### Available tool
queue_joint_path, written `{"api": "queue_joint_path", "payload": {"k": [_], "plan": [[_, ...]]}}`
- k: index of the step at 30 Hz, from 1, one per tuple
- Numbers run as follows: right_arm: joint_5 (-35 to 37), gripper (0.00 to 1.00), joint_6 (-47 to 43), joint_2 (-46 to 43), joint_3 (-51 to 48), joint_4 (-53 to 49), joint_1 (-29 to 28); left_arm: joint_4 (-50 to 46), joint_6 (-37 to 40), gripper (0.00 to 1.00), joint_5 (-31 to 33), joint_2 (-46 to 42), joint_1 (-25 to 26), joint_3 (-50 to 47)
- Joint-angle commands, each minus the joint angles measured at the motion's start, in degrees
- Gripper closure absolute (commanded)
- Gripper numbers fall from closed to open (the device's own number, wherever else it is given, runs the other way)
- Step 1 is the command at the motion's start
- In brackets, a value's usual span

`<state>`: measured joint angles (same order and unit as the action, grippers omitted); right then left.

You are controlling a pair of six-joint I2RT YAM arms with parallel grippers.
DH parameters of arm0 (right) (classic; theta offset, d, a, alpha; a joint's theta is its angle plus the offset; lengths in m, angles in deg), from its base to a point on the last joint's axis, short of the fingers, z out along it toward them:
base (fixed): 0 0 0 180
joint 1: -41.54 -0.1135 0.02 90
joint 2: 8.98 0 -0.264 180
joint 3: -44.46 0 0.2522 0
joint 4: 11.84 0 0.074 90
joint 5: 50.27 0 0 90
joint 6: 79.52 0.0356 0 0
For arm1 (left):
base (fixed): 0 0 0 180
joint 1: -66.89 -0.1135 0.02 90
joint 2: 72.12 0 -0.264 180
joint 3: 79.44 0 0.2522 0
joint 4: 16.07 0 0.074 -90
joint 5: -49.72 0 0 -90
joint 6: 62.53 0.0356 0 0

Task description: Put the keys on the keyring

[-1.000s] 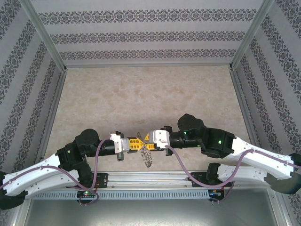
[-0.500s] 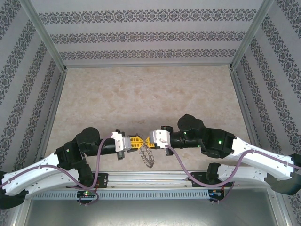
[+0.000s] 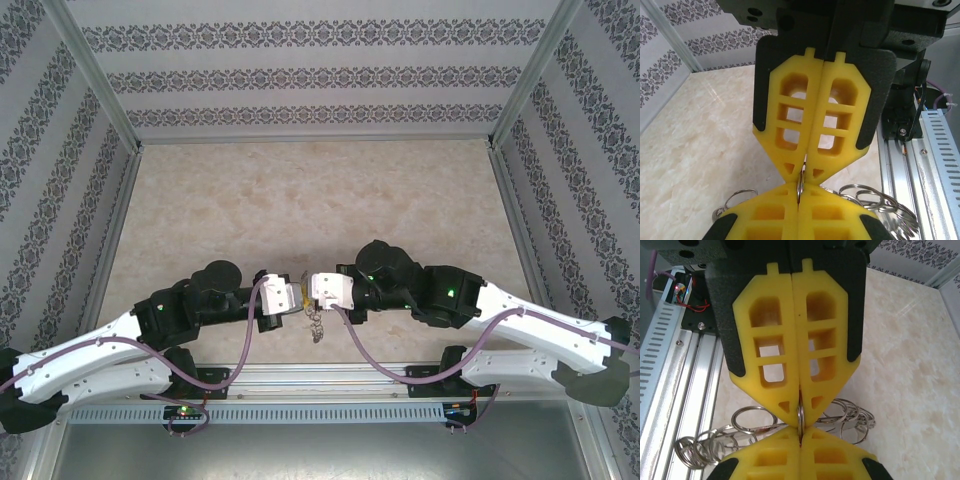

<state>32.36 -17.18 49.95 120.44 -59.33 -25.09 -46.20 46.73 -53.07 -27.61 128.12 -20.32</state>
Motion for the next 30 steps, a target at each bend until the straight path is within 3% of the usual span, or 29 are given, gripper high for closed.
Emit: {"api": "queue_joint_path", "payload": {"k": [1,4,7,11,18,25,30], "plan": [[-0.4,1.0,-1.2,-0.3,2.2,2.4,-1.0,1.8,-0.2,1.0,-0.5,-1.4,0.9,-0.1],[-1.9,0.99,-0.4,-1.6,0.8,3.6,-1.0,4.3,-1.0,1.0,-2.4,-3.5,0.9,-1.4],[-3.8,0.87,0.8,-3.2,-1.1,5.5,-0.9,8.2,-1.9,1.0,-4.4,-6.5,0.9,-3.4],[-5.6,0.81,2.1,-4.0,-2.4,6.8,-0.7,12.3,-3.0,1.0,-6.2,-9.4,0.9,-5.0],[-6.4,0.87,2.1,-3.1,-2.0,7.1,-0.5,13.8,-3.7,1.0,-7.4,-10.5,0.9,-5.8],[-7.2,0.99,2.3,-3.4,-2.1,7.1,-0.2,13.9,-3.6,1.0,-7.5,-10.8,0.9,-5.9],[-8.6,1.0,2.1,-2.7,-1.9,6.9,0.2,14.5,-3.8,1.0,-8.3,-10.5,0.9,-5.8]]}}
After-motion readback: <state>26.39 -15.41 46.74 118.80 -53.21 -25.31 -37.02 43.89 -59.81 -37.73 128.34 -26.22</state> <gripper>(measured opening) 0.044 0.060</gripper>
